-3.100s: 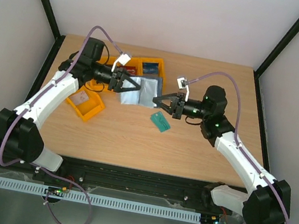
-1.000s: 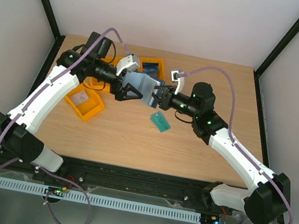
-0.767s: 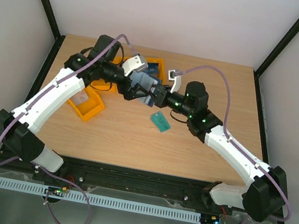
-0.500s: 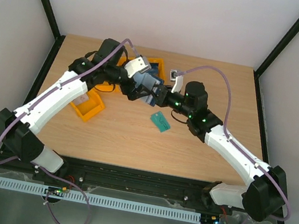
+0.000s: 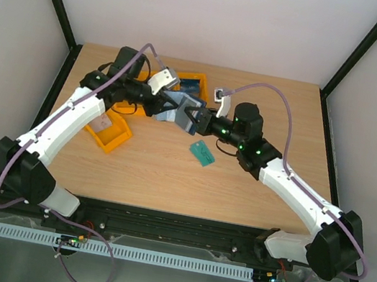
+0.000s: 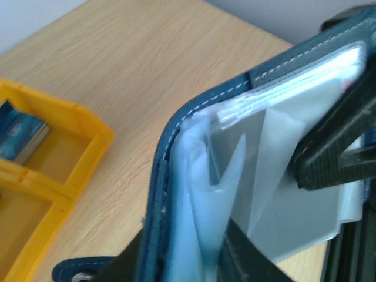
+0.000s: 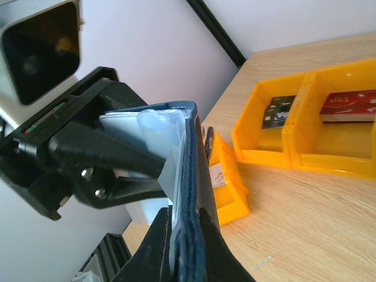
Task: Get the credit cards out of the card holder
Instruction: Remove the credit card from the card holder.
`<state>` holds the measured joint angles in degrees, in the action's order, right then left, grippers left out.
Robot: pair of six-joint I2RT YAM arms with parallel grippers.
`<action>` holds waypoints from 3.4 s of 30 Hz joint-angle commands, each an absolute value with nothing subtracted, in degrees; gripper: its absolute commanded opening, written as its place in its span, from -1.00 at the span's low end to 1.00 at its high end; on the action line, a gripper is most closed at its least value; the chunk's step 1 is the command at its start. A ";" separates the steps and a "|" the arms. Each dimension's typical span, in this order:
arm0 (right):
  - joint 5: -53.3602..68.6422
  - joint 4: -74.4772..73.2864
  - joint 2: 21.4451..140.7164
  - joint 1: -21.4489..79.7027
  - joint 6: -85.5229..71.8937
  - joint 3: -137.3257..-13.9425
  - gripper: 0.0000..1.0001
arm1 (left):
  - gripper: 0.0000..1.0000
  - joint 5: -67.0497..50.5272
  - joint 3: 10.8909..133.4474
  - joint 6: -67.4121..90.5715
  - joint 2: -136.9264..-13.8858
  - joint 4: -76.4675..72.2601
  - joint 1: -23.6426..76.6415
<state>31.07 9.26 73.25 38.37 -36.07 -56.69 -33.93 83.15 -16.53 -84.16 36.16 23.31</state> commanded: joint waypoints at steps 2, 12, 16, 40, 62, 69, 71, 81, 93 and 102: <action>37.69 14.88 69.58 38.53 -34.86 -59.04 -0.97 | -0.95 -46.07 82.42 -15.60 -82.26 37.49 18.77; 40.34 10.82 66.32 34.40 -29.78 -56.67 -0.29 | -0.96 -54.43 85.59 -17.46 -81.30 42.09 15.70; 42.80 8.59 65.75 33.51 -27.26 -56.26 -0.21 | -0.96 -55.52 86.75 -17.60 -81.30 42.84 15.64; 35.87 2.61 70.90 36.28 -24.96 -58.96 -0.65 | -0.96 -52.92 87.27 -13.82 -80.95 41.13 15.73; 36.84 9.42 72.86 38.75 -27.84 -59.46 -0.69 | -0.96 -54.21 85.53 -14.83 -80.78 41.92 18.35; 36.94 4.53 69.09 37.08 -24.55 -58.10 -0.36 | -0.96 -50.63 89.09 -16.66 -80.41 44.78 17.86; 36.70 3.15 67.59 36.56 -23.46 -57.83 -0.31 | -0.96 -50.46 89.32 -16.81 -80.28 44.84 17.90; 36.03 -0.29 65.19 35.16 -21.93 -57.04 -0.31 | -0.96 -50.54 90.36 -16.53 -80.42 45.00 17.90; 36.22 -3.28 65.87 35.07 -19.89 -57.51 -0.07 | -0.96 -50.36 91.08 -16.37 -81.15 44.61 17.94; 35.73 -4.56 65.32 35.07 -18.42 -57.18 0.14 | -0.96 -49.46 91.01 -16.41 -81.05 44.31 17.92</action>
<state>36.32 -3.18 65.73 35.24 -19.88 -57.49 -49.17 89.21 -16.10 -81.69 44.71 18.20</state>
